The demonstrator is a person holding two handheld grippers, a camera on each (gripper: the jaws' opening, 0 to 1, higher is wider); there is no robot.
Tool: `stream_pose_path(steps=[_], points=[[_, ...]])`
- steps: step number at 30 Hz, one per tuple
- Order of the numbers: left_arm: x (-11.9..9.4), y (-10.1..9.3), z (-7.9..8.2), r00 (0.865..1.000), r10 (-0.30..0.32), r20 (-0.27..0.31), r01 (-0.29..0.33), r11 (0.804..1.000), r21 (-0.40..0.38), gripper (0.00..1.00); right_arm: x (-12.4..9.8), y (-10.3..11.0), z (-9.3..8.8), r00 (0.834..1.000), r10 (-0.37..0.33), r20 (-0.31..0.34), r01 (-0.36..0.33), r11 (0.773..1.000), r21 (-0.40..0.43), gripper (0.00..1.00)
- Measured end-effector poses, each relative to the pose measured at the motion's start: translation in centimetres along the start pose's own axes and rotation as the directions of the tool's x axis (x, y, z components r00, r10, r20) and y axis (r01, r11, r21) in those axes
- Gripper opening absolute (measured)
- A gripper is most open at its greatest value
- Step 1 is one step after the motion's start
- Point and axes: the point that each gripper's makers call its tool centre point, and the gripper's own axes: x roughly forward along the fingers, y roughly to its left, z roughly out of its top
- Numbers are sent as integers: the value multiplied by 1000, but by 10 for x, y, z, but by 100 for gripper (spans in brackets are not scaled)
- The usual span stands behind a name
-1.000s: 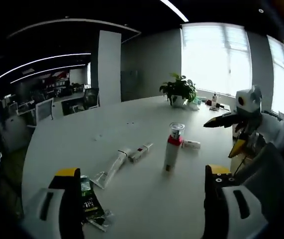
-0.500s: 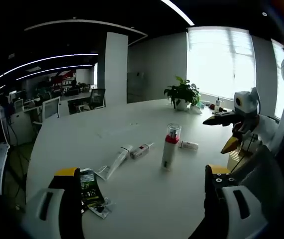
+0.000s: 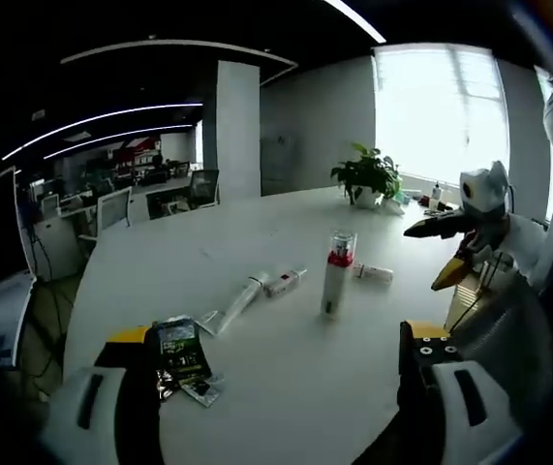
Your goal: Arrange the skincare products in the storage area until every visible bottle or jar stands upright without overlapping.
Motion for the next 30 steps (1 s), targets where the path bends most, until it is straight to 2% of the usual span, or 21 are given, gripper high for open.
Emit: stream_pose_path(steps=[3, 5, 8, 18, 30], points=[[-1, 0, -4, 1000, 10, -13, -10, 1000, -9, 99, 0, -2, -1, 1000, -14, -6, 14, 1000, -5, 100], [-2, 2, -4, 999, 32, 3, -32, 999, -32, 99, 1, -2, -1, 1000, -20, -8, 20, 1000, -12, 100], [-2, 1, -4, 999, 32, 22, -31, 998, -62, 99, 1, 1, -4, 1000, -12, -16, 12, 1000, -6, 100], [-4, 4, -4, 998, 56, 29, -53, 996, -77, 99, 3, -4, -10, 999, -20, -36, 20, 1000, -7, 100], [2, 1, -5, 999, 44, 20, -43, 997, -61, 99, 6, -1, -15, 998, -11, -58, 10, 1000, -17, 100]])
